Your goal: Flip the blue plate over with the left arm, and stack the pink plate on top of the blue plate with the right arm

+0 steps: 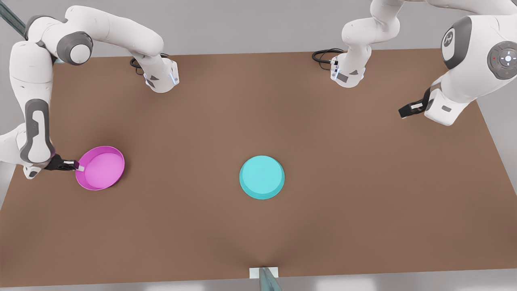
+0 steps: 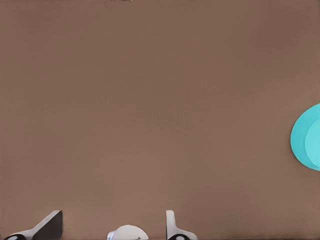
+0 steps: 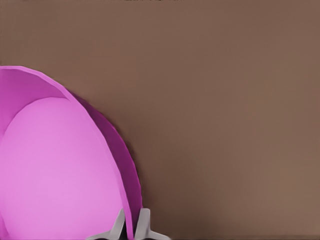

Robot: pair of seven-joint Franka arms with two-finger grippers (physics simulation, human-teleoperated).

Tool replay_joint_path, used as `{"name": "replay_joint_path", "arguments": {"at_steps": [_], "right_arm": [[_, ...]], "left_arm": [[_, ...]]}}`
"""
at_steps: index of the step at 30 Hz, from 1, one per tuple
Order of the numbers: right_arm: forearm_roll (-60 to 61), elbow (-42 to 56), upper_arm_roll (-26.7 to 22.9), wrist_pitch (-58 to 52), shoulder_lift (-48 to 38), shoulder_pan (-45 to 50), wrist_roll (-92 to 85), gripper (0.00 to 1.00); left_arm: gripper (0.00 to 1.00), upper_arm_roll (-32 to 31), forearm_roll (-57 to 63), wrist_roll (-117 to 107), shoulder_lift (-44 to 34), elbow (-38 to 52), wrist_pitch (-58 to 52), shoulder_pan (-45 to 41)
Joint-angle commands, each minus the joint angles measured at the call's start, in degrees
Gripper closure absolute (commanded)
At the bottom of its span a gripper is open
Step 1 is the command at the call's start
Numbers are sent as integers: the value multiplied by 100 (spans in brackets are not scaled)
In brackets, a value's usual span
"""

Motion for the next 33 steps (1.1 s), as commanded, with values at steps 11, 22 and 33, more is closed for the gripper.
{"name": "replay_joint_path", "arguments": {"at_steps": [11,22,33], "right_arm": [[335,546,528,-1160,-98,559,490,79],[889,1503,748,-343,16,3960,4542,79],[915,2110,757,466,622,5235,6001,79]], "left_arm": [[0,-7,-25,2929,4,13,70,-8],[0,-7,-34,2911,22,22,79,1],[0,-7,-34,2885,22,22,97,10]]}}
